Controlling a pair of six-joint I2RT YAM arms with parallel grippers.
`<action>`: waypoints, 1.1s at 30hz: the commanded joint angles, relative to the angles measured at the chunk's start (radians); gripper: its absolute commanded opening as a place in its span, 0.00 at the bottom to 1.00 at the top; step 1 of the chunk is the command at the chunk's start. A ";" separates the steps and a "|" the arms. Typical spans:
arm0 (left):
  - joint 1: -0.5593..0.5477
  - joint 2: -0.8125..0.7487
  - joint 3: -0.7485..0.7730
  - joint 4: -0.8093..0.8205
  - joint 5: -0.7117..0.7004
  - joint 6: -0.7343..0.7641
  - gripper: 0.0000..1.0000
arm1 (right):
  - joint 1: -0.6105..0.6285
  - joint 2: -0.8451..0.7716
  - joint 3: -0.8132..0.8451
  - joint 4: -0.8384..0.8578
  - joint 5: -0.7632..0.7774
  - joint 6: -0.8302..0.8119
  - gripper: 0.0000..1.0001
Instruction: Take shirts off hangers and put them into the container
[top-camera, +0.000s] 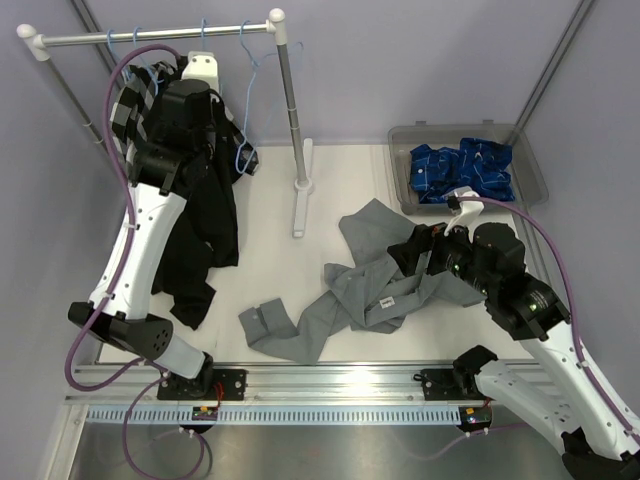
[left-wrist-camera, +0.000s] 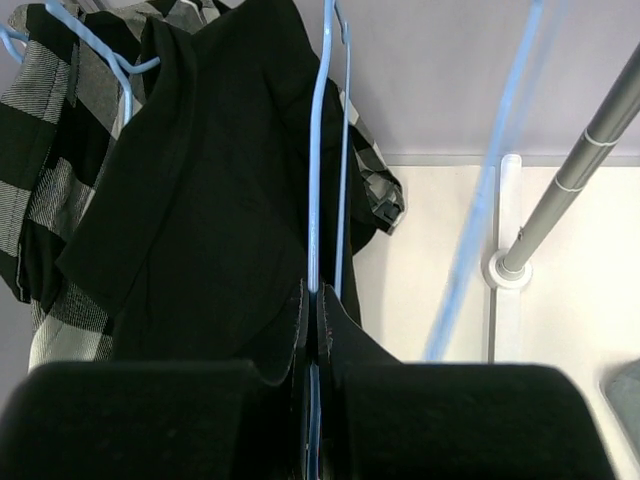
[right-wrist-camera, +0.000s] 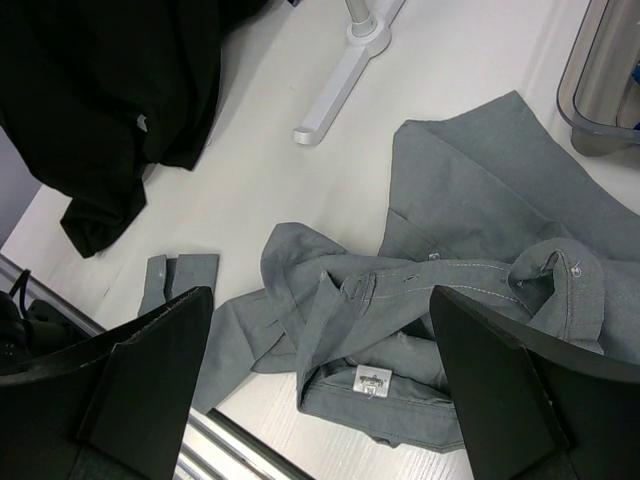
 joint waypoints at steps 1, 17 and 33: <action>0.023 -0.029 -0.027 0.086 0.049 0.005 0.00 | -0.001 -0.016 -0.008 0.014 0.006 0.012 0.99; 0.027 -0.279 -0.194 0.080 0.160 -0.055 0.78 | -0.003 0.110 -0.066 -0.109 0.340 0.192 0.99; 0.027 -0.507 -0.350 0.074 0.383 -0.133 0.97 | -0.001 0.670 -0.219 0.201 0.335 0.579 0.99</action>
